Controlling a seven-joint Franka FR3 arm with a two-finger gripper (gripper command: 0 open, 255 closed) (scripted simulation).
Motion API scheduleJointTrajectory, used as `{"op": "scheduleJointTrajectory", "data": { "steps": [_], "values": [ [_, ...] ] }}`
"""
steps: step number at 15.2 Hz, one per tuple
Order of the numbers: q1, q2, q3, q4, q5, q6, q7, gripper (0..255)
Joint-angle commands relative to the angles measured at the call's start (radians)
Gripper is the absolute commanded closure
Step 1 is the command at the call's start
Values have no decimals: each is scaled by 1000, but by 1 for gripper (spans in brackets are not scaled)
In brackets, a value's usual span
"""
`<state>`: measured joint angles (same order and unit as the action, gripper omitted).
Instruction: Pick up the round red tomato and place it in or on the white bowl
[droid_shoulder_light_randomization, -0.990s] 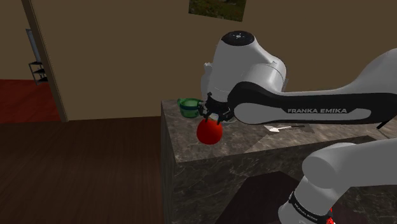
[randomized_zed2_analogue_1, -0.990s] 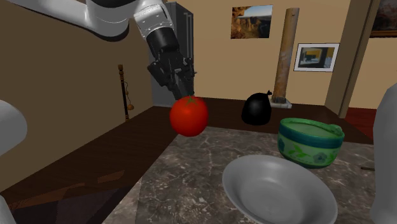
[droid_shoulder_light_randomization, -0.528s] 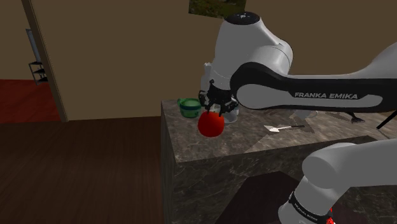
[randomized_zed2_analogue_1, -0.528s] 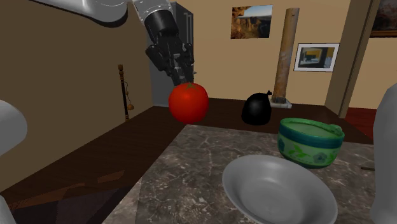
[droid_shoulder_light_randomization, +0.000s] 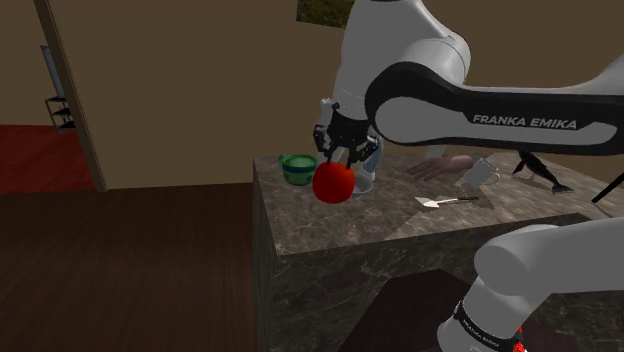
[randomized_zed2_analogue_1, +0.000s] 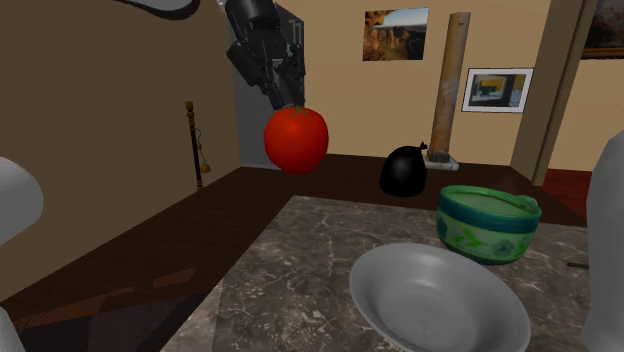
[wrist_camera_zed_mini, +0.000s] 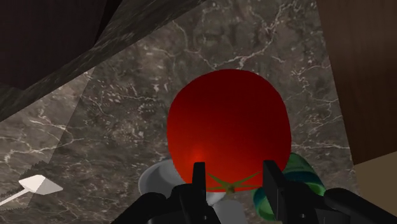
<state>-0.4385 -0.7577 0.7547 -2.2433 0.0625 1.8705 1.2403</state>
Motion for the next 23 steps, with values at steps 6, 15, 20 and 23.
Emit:
{"op": "scheduleJointTrajectory", "data": {
  "steps": [6, 15, 20, 23],
  "values": [
    [-44, 34, -120, 1, -54, 40, -128, 255],
    [-133, 150, -262, 72, -131, 102, -299, 255],
    [-176, 228, -317, 125, -163, 135, -371, 255],
    [-174, 222, -314, 81, -163, 172, -363, 255]
  ]
}}
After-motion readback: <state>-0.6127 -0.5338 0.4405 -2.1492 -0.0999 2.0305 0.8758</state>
